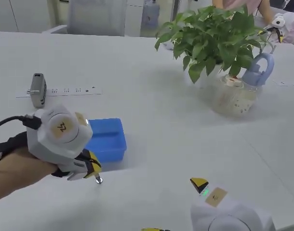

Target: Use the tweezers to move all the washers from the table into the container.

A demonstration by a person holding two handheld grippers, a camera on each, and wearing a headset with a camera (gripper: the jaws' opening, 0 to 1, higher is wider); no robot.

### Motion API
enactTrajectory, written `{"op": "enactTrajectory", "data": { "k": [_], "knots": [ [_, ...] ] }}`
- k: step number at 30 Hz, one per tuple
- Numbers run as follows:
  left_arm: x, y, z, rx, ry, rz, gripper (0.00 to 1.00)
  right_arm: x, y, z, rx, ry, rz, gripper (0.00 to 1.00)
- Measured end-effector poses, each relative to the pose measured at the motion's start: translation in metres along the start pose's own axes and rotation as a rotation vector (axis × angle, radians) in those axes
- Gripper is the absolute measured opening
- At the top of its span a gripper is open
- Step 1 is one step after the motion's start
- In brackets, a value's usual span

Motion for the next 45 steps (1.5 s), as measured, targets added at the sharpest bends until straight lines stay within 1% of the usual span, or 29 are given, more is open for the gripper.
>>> {"op": "enactTrajectory", "data": {
  "k": [5, 10, 13, 15, 19, 21, 25, 26, 29, 32, 34, 35, 36, 37, 39, 45],
  "knots": [
    [0.006, -0.007, -0.004, 0.007, 0.028, -0.008, 0.00, 0.000, 0.000, 0.001, 0.002, -0.003, -0.001, 0.80],
    [0.016, -0.019, -0.005, 0.012, 0.035, -0.034, 0.00, 0.001, 0.000, 0.001, 0.005, -0.006, -0.002, 0.80],
    [0.025, -0.029, -0.006, 0.012, 0.047, -0.055, 0.00, 0.002, -0.001, 0.001, 0.004, -0.005, -0.007, 0.81],
    [0.029, -0.032, -0.005, 0.018, 0.054, -0.063, 0.00, 0.001, -0.001, 0.002, 0.006, -0.009, 0.000, 0.80],
    [0.042, -0.045, 0.002, 0.034, 0.050, -0.114, 0.00, 0.002, -0.001, 0.003, 0.009, -0.009, -0.009, 0.81],
    [0.046, -0.049, 0.007, 0.037, 0.039, -0.133, 0.00, 0.000, 0.000, 0.003, 0.009, -0.011, 0.005, 0.80],
    [0.048, -0.052, 0.018, 0.048, 0.019, -0.150, 0.00, 0.000, 0.001, 0.005, 0.013, -0.030, 0.015, 0.79],
    [0.050, -0.052, 0.021, 0.050, 0.007, -0.165, 0.00, -0.001, 0.001, 0.004, 0.014, -0.029, 0.017, 0.79],
    [0.053, -0.052, 0.027, 0.050, -0.010, -0.180, 0.00, -0.001, 0.001, 0.004, 0.013, -0.026, 0.020, 0.79],
    [0.056, -0.050, 0.035, 0.065, -0.018, -0.198, 0.00, -0.002, 0.001, 0.004, 0.014, -0.027, 0.026, 0.79],
    [0.056, -0.047, 0.041, 0.068, -0.042, -0.211, 0.00, -0.003, 0.002, 0.004, 0.014, -0.030, 0.031, 0.78],
    [0.055, -0.044, 0.045, 0.072, -0.046, -0.213, 0.00, -0.004, 0.002, 0.005, 0.015, -0.033, 0.036, 0.78],
    [0.054, -0.042, 0.046, 0.074, -0.048, -0.212, 0.00, -0.004, 0.002, 0.005, 0.016, -0.034, 0.038, 0.78],
    [0.051, -0.038, 0.051, 0.080, -0.061, -0.211, 0.00, -0.004, 0.002, 0.005, 0.018, -0.035, 0.041, 0.78],
    [0.046, -0.030, 0.057, 0.079, -0.088, -0.207, 0.00, -0.005, 0.002, 0.005, 0.018, -0.034, 0.044, 0.78],
    [0.037, -0.014, 0.065, 0.077, -0.116, -0.186, 0.00, -0.007, 0.003, 0.005, 0.018, -0.033, 0.058, 0.78]
  ]
}}
Point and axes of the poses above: the centre of the closed fingertips' face, and the gripper's own axes: y roughly forward along the fingers, z roughly to its left, x roughly out of its top, the point moved 4 cm from there along -y, roughly backward along the fingers, and after that the axes turned 11 degrees about -y, right-handed, at the moved point
